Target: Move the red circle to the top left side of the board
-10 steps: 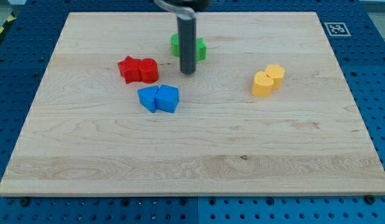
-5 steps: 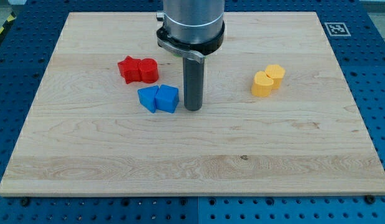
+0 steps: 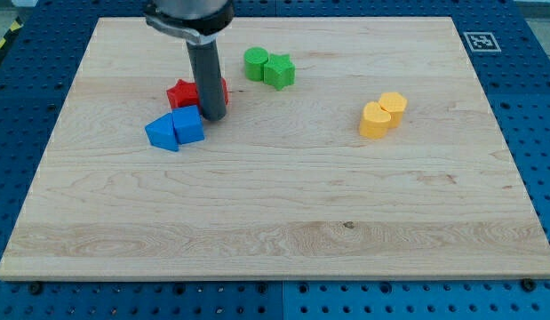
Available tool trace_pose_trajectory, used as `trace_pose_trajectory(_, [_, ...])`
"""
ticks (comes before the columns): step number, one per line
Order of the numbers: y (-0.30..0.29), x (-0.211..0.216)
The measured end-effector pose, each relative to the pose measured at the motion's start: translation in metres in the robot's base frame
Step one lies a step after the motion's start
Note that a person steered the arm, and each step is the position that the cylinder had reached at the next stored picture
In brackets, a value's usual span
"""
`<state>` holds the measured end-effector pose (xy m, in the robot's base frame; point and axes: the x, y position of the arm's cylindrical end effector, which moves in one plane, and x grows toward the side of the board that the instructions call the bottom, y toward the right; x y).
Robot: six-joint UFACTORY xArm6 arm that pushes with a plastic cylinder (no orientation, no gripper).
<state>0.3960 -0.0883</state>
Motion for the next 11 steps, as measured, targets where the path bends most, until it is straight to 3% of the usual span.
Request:
trace_pose_trajectory(4, [-0.009, -0.112])
trace_pose_trajectory(7, [0.044, -0.142])
trace_pose_trajectory(11, [-0.047, -0.169])
